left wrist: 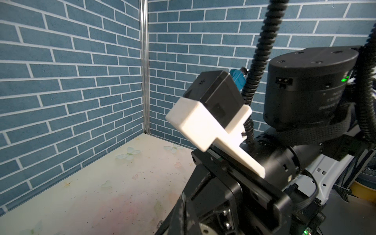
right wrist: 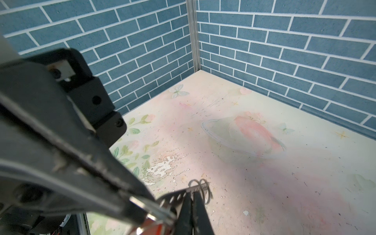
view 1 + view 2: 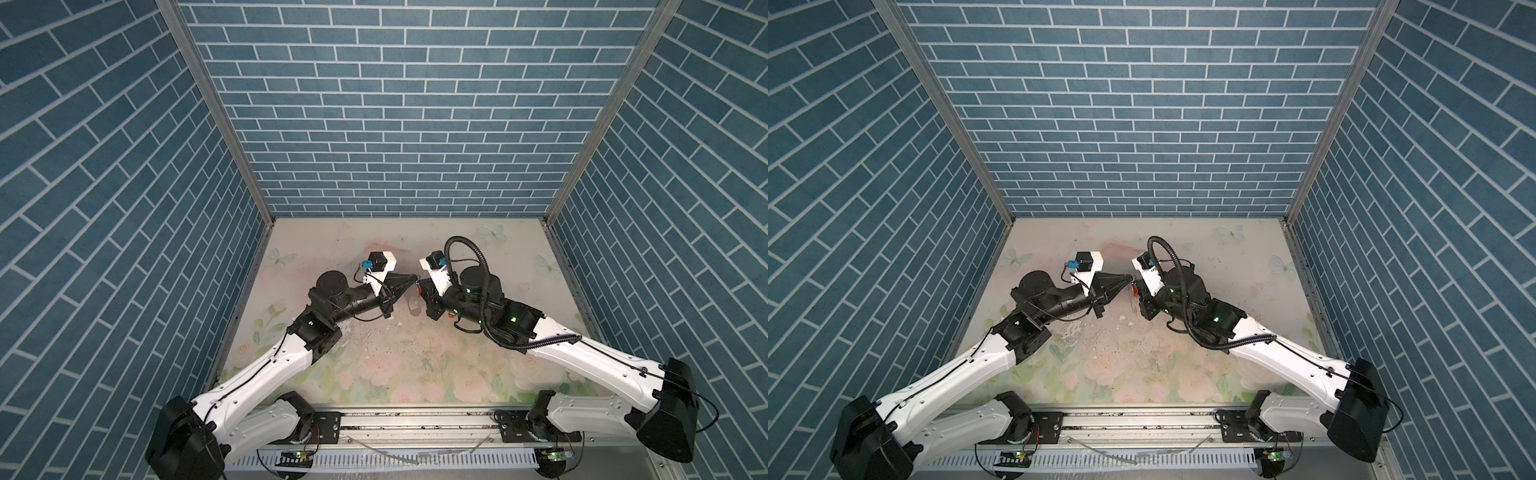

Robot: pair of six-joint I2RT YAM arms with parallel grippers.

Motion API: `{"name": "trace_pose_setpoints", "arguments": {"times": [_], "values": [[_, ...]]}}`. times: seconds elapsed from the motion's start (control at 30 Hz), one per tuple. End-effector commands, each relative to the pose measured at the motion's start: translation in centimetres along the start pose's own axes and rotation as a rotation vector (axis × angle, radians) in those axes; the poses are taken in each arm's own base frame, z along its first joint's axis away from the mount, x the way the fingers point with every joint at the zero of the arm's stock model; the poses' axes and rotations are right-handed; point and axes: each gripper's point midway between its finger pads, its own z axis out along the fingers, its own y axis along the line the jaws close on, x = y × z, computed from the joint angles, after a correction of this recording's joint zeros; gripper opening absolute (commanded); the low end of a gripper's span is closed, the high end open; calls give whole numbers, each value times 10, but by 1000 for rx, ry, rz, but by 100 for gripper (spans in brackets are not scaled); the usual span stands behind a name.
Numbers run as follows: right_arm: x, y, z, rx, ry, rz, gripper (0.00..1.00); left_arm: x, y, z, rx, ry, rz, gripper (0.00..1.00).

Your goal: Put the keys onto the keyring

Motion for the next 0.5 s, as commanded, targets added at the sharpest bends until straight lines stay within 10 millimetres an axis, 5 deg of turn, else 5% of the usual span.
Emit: {"name": "trace_pose_setpoints", "arguments": {"times": [0.0, 0.47], "values": [[0, 6, 4, -11, 18, -42, 5, -13, -3, 0, 12, -39, 19, 0], [-5, 23, 12, -8, -16, -62, 3, -4, -1, -2, 6, -58, -6, 0]]}}
